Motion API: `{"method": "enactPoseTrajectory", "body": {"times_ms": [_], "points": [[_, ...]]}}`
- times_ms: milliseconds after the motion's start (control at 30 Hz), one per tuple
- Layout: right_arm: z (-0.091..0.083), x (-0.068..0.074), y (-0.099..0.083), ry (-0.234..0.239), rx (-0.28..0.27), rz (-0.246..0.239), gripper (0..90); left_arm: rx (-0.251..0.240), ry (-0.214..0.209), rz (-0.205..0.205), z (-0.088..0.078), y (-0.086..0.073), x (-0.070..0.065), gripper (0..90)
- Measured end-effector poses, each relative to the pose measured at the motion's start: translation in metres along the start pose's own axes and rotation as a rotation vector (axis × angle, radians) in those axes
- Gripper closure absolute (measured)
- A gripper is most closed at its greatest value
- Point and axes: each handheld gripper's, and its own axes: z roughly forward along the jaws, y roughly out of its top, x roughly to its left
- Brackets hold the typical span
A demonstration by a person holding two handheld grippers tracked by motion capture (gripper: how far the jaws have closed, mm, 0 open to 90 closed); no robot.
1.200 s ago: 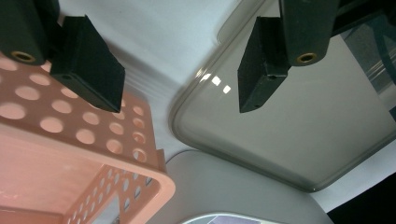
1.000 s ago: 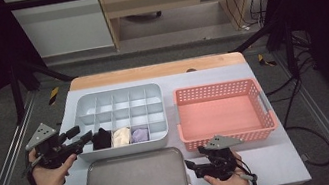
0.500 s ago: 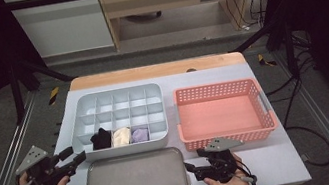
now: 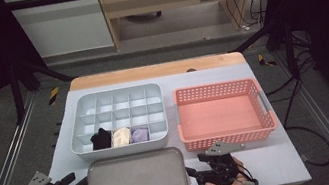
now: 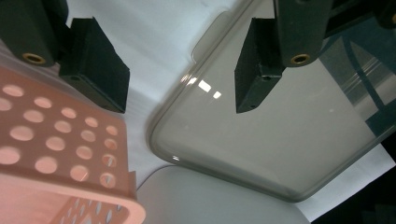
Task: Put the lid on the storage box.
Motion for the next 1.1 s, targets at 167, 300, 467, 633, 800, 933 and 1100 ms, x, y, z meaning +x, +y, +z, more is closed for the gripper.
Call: {"method": "enactPoseTrajectory", "body": {"times_ms": [167, 300, 467, 633, 800, 933, 1100], "points": [[0.002, 0.004, -0.004, 0.014, 0.017, 0.011, 36.2, 0.038, 0.020, 0.021, 0.004, -0.012, -0.002, 41.5], [0.004, 0.008, -0.006, 0.022, 0.028, 0.010, 36.2, 0.045, 0.027, 0.035, 0.005, -0.019, -0.004, 39.5], [0.006, 0.011, -0.010, 0.029, 0.038, 0.009, 36.1, 0.075, 0.022, 0.026, 0.004, -0.023, -0.003, 39.0], [0.008, 0.012, -0.013, 0.034, 0.045, 0.019, 36.2, 0.111, 0.029, -0.021, 0.000, -0.029, 0.001, 38.0], [0.013, 0.014, -0.017, 0.040, 0.073, 0.030, 38.8, 0.143, 0.040, -0.048, -0.008, -0.038, 0.003, 40.7], [0.018, 0.018, -0.020, 0.049, 0.112, 0.056, 42.2, 0.152, 0.034, -0.043, -0.006, -0.040, 0.000, 44.8], [0.020, 0.019, -0.024, 0.064, 0.147, 0.083, 47.3, 0.167, 0.032, -0.057, -0.003, -0.042, -0.001, 49.7]]}}
